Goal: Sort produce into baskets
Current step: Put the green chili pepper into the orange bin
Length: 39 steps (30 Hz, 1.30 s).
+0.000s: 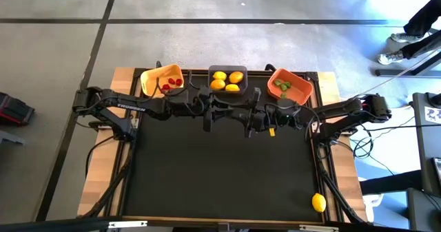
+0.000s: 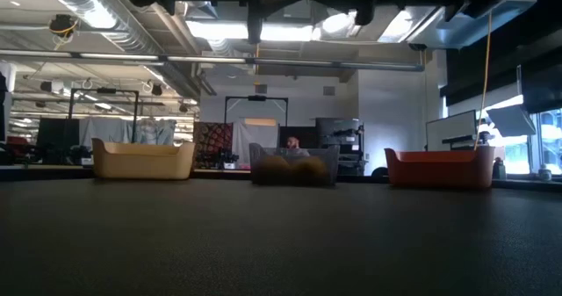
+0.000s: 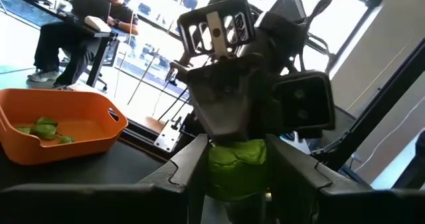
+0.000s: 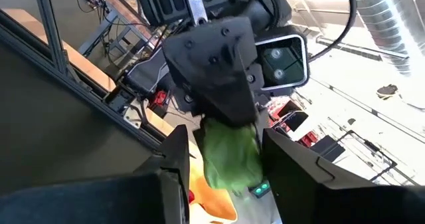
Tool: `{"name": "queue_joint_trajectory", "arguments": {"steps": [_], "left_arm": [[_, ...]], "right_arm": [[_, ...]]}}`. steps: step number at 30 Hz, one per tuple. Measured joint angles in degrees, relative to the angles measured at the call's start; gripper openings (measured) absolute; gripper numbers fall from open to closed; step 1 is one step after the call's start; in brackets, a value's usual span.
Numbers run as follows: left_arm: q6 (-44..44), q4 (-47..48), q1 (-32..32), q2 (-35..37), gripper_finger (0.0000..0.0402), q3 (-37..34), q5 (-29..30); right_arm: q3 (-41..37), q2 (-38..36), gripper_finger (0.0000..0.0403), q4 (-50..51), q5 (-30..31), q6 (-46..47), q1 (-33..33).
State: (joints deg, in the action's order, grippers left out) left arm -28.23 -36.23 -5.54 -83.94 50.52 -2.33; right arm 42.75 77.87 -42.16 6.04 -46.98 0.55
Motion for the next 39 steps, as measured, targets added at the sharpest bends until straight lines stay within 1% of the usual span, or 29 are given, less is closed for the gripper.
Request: {"name": "queue_joint_trajectory", "arguments": {"steps": [6, 11, 13, 16, 22, 24, 27, 32, 35, 39], "left_arm": [[0.18, 0.29, 0.00, -0.01, 0.0127, 0.00, 0.17], [0.49, 0.46, -0.01, 0.00, 0.0127, 0.00, 0.11], [0.50, 0.47, 0.00, 0.00, 0.0127, 0.00, 0.07], [0.40, 0.55, -0.02, 0.00, 0.0127, 0.00, 0.08], [-0.33, 0.88, -0.02, 0.09, 0.0127, -0.02, 0.11], [0.62, 0.93, -0.02, 0.09, 0.0128, -0.05, 0.11], [1.68, 0.96, -0.03, 0.09, 0.0145, -0.09, 0.10], [4.14, 0.49, -0.22, 0.08, 0.0204, -0.09, -0.14], [6.41, 3.48, -0.35, 0.97, 0.0228, -0.07, -0.13], [10.28, 11.69, -2.28, 3.98, 0.0237, -0.02, 0.11]], "right_arm": [[2.17, 2.59, 0.0136, 0.14, 0.94, -0.04, 0.08], [2.95, 2.86, 0.0135, 0.27, 1.72, 0.00, 0.16], [2.98, 2.86, 0.0128, 0.27, 2.45, 0.02, 0.16], [2.98, 2.86, 0.0100, 0.62, 3.52, 0.07, 0.16], [2.98, 2.77, 0.0021, 1.05, 3.34, 0.00, 0.17], [2.98, 2.75, 0.0009, 1.41, 3.34, -0.02, 0.16], [2.98, 2.75, 0.0013, 1.75, 3.07, 0.08, 0.19], [3.00, 2.88, 0.0016, 2.74, 2.86, 0.26, 0.23], [3.00, 2.28, 0.0012, 4.07, 5.94, 0.57, 0.23], [3.00, 0.34, 0.0013, 8.07, 10.45, 3.05, 0.23]]}}
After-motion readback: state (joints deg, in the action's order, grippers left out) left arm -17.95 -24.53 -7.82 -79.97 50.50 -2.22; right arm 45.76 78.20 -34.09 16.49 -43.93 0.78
